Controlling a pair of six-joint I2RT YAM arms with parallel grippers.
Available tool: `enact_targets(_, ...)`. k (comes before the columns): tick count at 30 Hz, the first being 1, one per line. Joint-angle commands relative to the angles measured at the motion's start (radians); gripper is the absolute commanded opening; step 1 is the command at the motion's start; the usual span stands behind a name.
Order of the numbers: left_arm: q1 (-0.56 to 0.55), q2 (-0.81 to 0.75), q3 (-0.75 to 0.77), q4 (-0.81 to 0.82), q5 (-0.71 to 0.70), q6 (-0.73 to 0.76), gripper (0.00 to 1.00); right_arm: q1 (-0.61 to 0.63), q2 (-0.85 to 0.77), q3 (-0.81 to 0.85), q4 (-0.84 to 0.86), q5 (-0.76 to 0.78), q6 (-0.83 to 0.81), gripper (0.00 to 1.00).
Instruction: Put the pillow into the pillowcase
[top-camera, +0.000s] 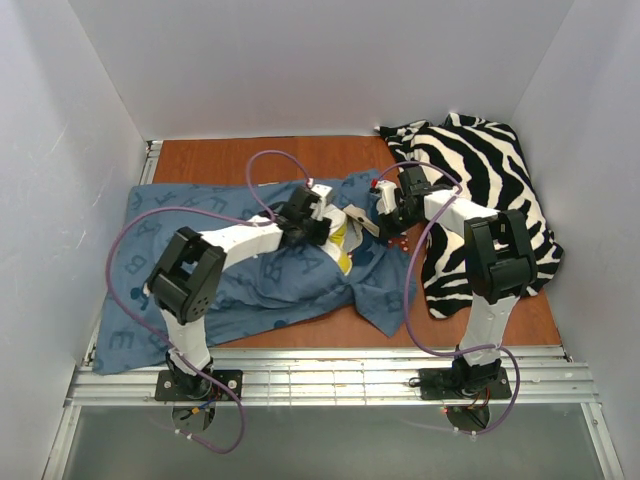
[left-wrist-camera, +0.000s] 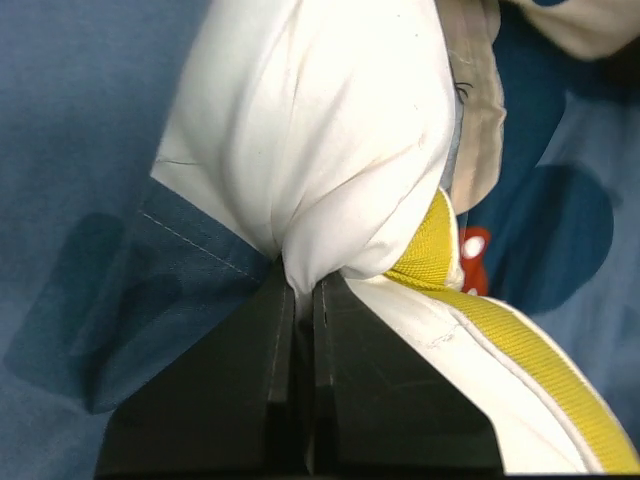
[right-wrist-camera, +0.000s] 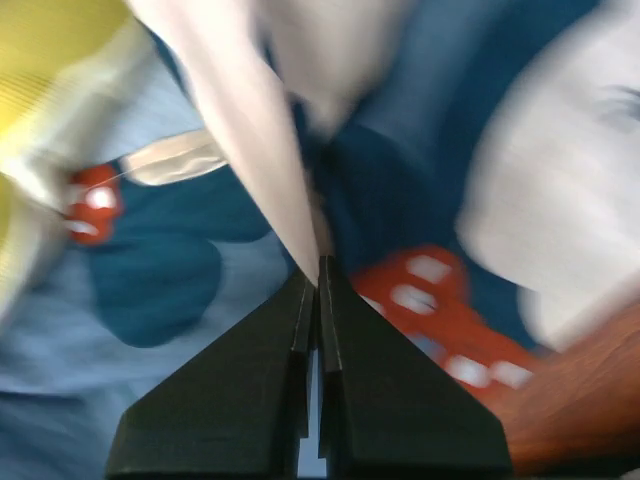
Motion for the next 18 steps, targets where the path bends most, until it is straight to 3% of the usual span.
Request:
enact_targets(1, 0.114, -0.114, -0.157, -0.132, 0.206, 0.032, 0.0, -0.01, 0.021, 0.045, -0.026, 0.046, 0.017, 0.01)
enact_targets(3, 0.114, -0.153, -0.196, -0.092, 0.269, 0.046, 0.0, -0.009, 0.009, 0.085, -0.055, -0.003, 0.054, 0.04)
enact_targets(5, 0.114, -0.177, -0.222, -0.068, 0.338, 0.042, 0.0, -0.001, -0.026, 0.099, -0.06, -0.037, 0.091, 0.19)
enact_targets(7, 0.113, -0.173, -0.224, -0.063, 0.351, 0.029, 0.0, 0.028, -0.057, 0.116, -0.052, -0.046, 0.132, 0.61)
enact_targets(9, 0.113, -0.167, -0.218, -0.062, 0.357, 0.032, 0.0, 0.056, -0.08, 0.133, -0.052, -0.038, 0.158, 0.84)
enact_targets(18, 0.113, -0.173, -0.202, -0.063, 0.346, 0.023, 0.0, 0.217, 0.036, 0.229, -0.065, 0.176, 0.169, 0.89)
